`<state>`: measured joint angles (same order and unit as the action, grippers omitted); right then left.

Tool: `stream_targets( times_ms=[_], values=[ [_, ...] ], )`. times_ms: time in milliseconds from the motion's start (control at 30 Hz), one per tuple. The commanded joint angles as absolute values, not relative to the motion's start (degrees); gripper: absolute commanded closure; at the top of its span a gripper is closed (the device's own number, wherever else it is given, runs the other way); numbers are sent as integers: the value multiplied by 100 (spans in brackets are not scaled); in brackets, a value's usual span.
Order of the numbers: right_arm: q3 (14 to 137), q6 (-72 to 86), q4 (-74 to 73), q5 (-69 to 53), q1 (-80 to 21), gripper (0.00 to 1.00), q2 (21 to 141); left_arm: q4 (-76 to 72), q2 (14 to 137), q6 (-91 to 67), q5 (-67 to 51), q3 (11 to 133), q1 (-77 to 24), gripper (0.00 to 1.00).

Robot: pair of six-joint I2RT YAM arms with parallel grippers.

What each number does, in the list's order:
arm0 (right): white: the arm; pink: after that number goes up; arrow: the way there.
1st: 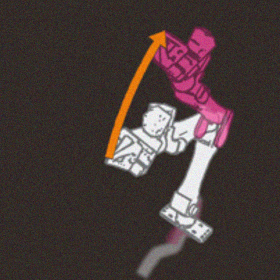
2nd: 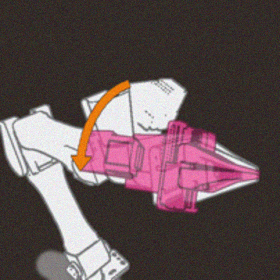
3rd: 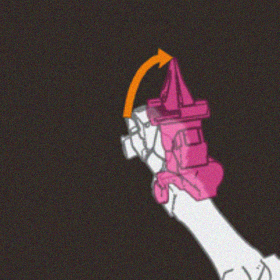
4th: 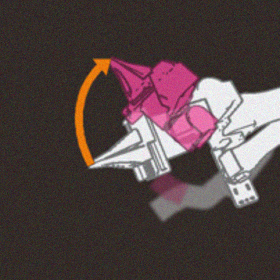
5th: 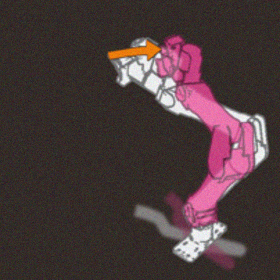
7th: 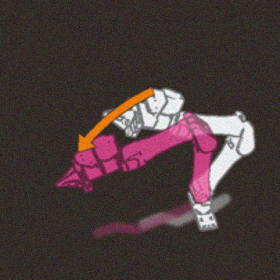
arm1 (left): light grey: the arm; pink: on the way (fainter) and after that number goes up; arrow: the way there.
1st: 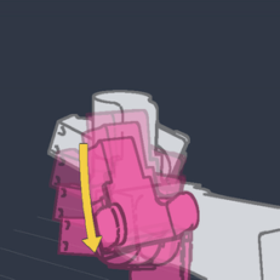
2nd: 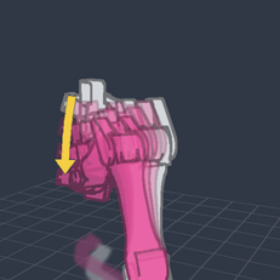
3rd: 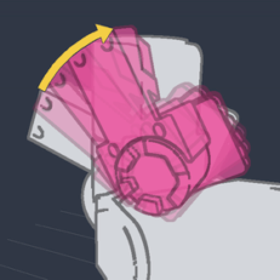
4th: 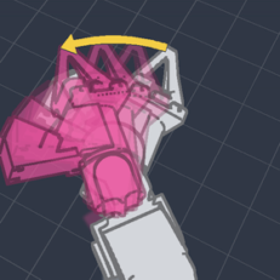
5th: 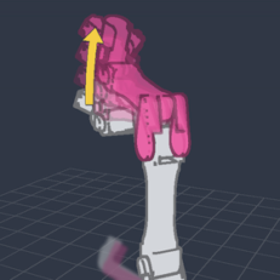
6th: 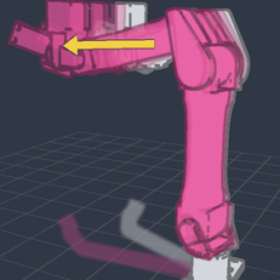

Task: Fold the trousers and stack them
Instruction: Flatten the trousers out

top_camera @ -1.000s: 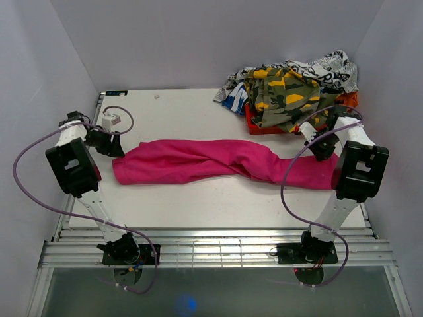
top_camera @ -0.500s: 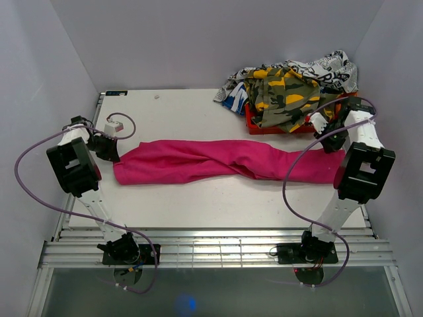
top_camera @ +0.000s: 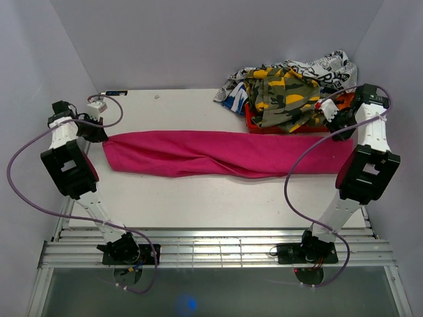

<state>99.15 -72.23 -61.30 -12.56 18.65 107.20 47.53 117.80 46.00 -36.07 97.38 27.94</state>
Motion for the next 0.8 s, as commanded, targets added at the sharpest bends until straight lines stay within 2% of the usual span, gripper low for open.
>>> stream_targets(
  times_ms=[0, 200, 300, 400, 433, 533, 667, 767],
  values=[
    [10501, -8130, -6477, -1388, 2083, 92, 10618, 4263, 11014, 4570, -4156, 9818, 3049, 100],
    [10504, -8875, -7258, -1854, 2618, 92, 10003, 4499, 9574, 5778, -4930, 8618, 3698, 100],
    [9600, -9517, -7242, -1793, 2996, 92, 9344, 4842, 8633, 6493, -5298, 7739, 4121, 100],
    [8493, -10176, -7172, -1583, 3357, 92, 8729, 5780, 7965, 8019, -5405, 7026, 4858, 100],
    [8203, -10343, -7059, -1530, 3566, 92, 8588, 6201, 7815, 8938, -5362, 6805, 5000, 100],
    [7052, -11011, -6795, -1214, 3971, 92, 8078, 6415, 7261, 10111, -5064, 5876, 5545, 100],
    [5786, -11644, -6312, -634, 4376, 92, 7805, 6688, 7189, 11141, -4317, 5125, 5879, 100],
    [5503, -11689, -6240, -335, 4421, 90, 7787, 6618, 7181, 11241, -3886, 4870, 5897, 97]
  ],
)
